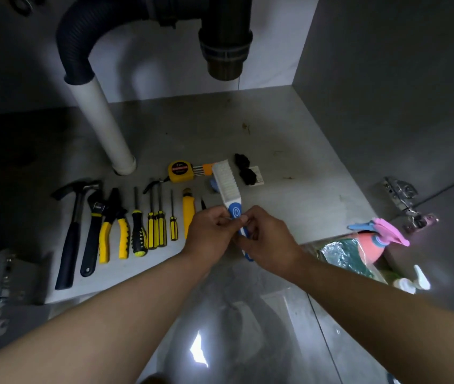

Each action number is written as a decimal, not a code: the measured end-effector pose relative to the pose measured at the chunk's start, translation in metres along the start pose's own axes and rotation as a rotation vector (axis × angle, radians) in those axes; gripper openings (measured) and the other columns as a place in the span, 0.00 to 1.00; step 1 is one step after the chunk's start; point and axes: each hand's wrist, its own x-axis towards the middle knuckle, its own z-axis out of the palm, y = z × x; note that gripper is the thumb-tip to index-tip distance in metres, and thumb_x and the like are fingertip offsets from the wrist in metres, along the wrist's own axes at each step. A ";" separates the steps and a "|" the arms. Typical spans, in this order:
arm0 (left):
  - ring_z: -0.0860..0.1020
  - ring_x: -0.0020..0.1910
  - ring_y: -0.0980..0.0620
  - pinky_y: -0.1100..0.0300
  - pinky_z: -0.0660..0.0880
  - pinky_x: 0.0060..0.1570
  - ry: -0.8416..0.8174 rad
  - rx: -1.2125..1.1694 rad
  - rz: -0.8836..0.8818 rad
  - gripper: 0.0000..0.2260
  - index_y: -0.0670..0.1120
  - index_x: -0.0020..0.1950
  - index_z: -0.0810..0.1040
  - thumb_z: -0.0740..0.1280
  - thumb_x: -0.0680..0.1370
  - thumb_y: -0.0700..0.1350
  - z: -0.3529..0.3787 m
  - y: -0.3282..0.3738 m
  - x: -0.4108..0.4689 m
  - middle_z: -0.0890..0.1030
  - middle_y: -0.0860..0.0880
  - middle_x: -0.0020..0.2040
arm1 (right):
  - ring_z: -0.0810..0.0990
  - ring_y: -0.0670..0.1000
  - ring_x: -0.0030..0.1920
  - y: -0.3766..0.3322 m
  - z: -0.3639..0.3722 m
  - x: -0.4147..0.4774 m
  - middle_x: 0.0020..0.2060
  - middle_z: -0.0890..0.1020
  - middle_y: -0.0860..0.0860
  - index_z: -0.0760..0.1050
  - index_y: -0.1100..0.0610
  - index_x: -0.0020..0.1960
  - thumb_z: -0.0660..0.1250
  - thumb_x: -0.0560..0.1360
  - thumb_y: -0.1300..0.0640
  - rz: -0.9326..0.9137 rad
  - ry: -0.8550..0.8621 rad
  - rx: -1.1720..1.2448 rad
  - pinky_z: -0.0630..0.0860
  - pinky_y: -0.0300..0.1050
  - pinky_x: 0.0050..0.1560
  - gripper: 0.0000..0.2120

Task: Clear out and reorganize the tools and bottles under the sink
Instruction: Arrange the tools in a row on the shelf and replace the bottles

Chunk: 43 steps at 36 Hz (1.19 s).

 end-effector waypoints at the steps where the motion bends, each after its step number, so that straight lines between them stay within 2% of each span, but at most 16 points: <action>1: 0.84 0.48 0.43 0.44 0.80 0.53 -0.003 0.028 0.001 0.08 0.40 0.46 0.83 0.73 0.78 0.45 0.001 0.001 -0.001 0.86 0.43 0.44 | 0.77 0.41 0.33 0.003 0.001 -0.001 0.34 0.79 0.45 0.72 0.50 0.49 0.73 0.74 0.55 0.006 0.019 -0.022 0.73 0.35 0.32 0.10; 3: 0.84 0.49 0.45 0.48 0.80 0.54 -0.020 0.082 0.004 0.07 0.42 0.49 0.85 0.71 0.80 0.45 0.002 0.003 -0.002 0.86 0.45 0.46 | 0.76 0.43 0.32 0.008 0.002 -0.002 0.33 0.78 0.45 0.72 0.49 0.47 0.72 0.73 0.54 0.027 0.062 -0.111 0.69 0.38 0.31 0.09; 6: 0.82 0.49 0.52 0.55 0.79 0.54 -0.009 0.129 0.004 0.05 0.46 0.52 0.85 0.69 0.80 0.42 0.001 0.001 -0.002 0.85 0.50 0.48 | 0.72 0.39 0.31 0.016 -0.003 0.000 0.31 0.75 0.42 0.72 0.48 0.46 0.71 0.73 0.51 0.111 0.108 -0.242 0.62 0.34 0.29 0.08; 10: 0.80 0.49 0.50 0.52 0.78 0.56 0.026 0.143 -0.015 0.05 0.46 0.52 0.84 0.68 0.80 0.42 -0.001 -0.004 0.000 0.82 0.51 0.46 | 0.78 0.48 0.36 0.021 -0.008 0.018 0.36 0.80 0.47 0.76 0.51 0.45 0.69 0.72 0.49 0.211 0.082 -0.346 0.68 0.40 0.34 0.07; 13: 0.81 0.53 0.46 0.49 0.78 0.58 0.018 0.142 -0.043 0.05 0.49 0.51 0.83 0.67 0.81 0.43 -0.004 -0.008 0.000 0.82 0.49 0.46 | 0.79 0.50 0.38 0.019 -0.004 0.036 0.39 0.81 0.49 0.78 0.52 0.48 0.69 0.73 0.49 0.255 0.063 -0.365 0.73 0.42 0.38 0.07; 19: 0.80 0.49 0.49 0.54 0.77 0.53 -0.007 0.154 -0.032 0.07 0.46 0.54 0.83 0.66 0.81 0.42 -0.012 -0.015 0.001 0.82 0.48 0.46 | 0.77 0.53 0.42 0.014 0.013 0.056 0.42 0.78 0.51 0.75 0.53 0.53 0.70 0.74 0.52 0.319 0.062 -0.319 0.73 0.45 0.42 0.10; 23: 0.80 0.47 0.51 0.60 0.75 0.46 -0.008 0.155 -0.016 0.07 0.47 0.54 0.83 0.66 0.81 0.41 -0.014 -0.019 0.004 0.83 0.49 0.47 | 0.78 0.56 0.47 0.012 0.022 0.055 0.49 0.77 0.54 0.70 0.55 0.57 0.70 0.74 0.56 0.288 0.106 -0.288 0.75 0.48 0.45 0.15; 27: 0.81 0.50 0.51 0.57 0.76 0.50 -0.013 0.169 0.004 0.06 0.48 0.53 0.83 0.66 0.81 0.42 -0.014 -0.022 0.007 0.83 0.49 0.49 | 0.78 0.59 0.53 0.012 0.024 0.052 0.55 0.77 0.57 0.70 0.56 0.62 0.68 0.75 0.58 0.245 0.114 -0.316 0.75 0.49 0.48 0.17; 30: 0.81 0.49 0.53 0.58 0.76 0.47 -0.017 0.174 0.011 0.06 0.50 0.52 0.83 0.66 0.81 0.42 -0.013 -0.024 0.008 0.83 0.51 0.48 | 0.79 0.57 0.53 0.012 0.023 0.049 0.56 0.78 0.56 0.72 0.54 0.65 0.67 0.77 0.57 0.229 0.138 -0.338 0.77 0.49 0.51 0.17; 34: 0.80 0.46 0.56 0.64 0.72 0.41 -0.028 0.182 0.029 0.06 0.52 0.50 0.81 0.66 0.81 0.42 -0.009 -0.026 0.006 0.82 0.55 0.45 | 0.79 0.58 0.52 0.014 0.022 0.047 0.56 0.76 0.56 0.73 0.52 0.69 0.65 0.77 0.60 0.221 0.174 -0.349 0.74 0.47 0.50 0.21; 39: 0.80 0.49 0.55 0.61 0.75 0.49 -0.057 0.209 0.043 0.05 0.51 0.52 0.82 0.66 0.82 0.43 -0.006 -0.028 0.001 0.82 0.55 0.47 | 0.79 0.58 0.53 0.015 0.022 0.041 0.57 0.75 0.56 0.71 0.52 0.71 0.64 0.78 0.60 0.194 0.154 -0.342 0.75 0.46 0.52 0.21; 43: 0.79 0.49 0.56 0.61 0.75 0.49 -0.082 0.221 0.061 0.06 0.51 0.51 0.82 0.66 0.81 0.42 -0.005 -0.028 -0.004 0.81 0.54 0.47 | 0.79 0.57 0.55 0.019 0.016 0.033 0.58 0.75 0.56 0.71 0.54 0.71 0.66 0.78 0.59 0.163 0.117 -0.299 0.72 0.43 0.50 0.22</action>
